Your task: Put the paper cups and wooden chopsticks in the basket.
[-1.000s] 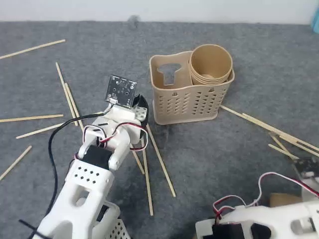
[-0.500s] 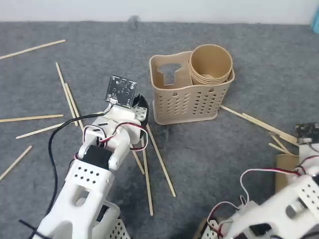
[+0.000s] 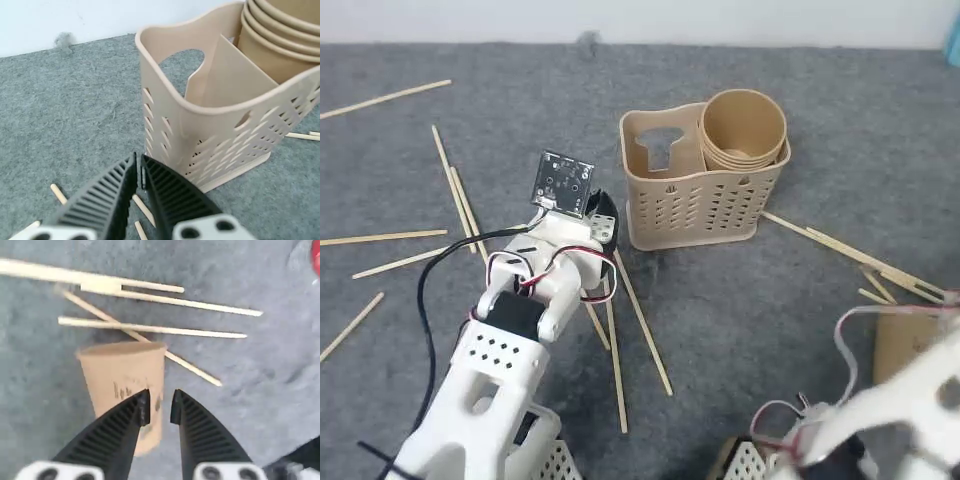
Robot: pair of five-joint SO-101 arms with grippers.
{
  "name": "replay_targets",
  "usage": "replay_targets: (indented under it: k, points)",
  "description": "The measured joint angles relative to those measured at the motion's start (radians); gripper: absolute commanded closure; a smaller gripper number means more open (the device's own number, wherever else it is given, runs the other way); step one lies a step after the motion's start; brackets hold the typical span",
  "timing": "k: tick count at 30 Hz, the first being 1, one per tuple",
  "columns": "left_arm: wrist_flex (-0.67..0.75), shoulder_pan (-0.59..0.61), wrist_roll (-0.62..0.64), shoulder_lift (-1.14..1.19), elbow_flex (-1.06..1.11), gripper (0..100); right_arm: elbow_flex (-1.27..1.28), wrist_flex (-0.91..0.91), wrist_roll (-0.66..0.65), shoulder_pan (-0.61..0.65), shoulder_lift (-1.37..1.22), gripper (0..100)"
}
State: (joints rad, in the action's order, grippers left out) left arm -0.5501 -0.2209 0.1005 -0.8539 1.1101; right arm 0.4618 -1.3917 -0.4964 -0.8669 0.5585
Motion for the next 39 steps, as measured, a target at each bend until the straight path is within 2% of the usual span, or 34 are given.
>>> replay_targets:
  k: [5,8,15,20,30,35,39]
  points:
    - [0.0,0.0,0.0,0.0,0.0,99,-0.11,0.097,0.157,0.008,-0.347,91.6]
    - [0.0,0.0,0.0,0.0,0.0,99,-0.226,0.103,0.224,0.008,-0.54,96.5]
    - [0.0,0.0,-0.028,0.0,0.0,99,-0.52,-0.017,0.259,0.008,-0.783,97.8]
    - [0.0,0.0,-0.028,0.0,0.0,99,-0.577,-0.081,0.252,0.025,-0.878,98.2]
    - [0.0,0.0,-0.028,0.0,0.0,99,-0.582,-0.348,-0.035,0.049,-0.925,98.3]
    - [0.0,0.0,-0.028,0.0,0.0,99,-0.565,-0.364,-0.176,0.028,-0.816,98.3]
    - [0.0,0.0,-0.028,0.0,0.0,99,-0.431,-0.364,-0.322,0.023,-0.692,98.3]
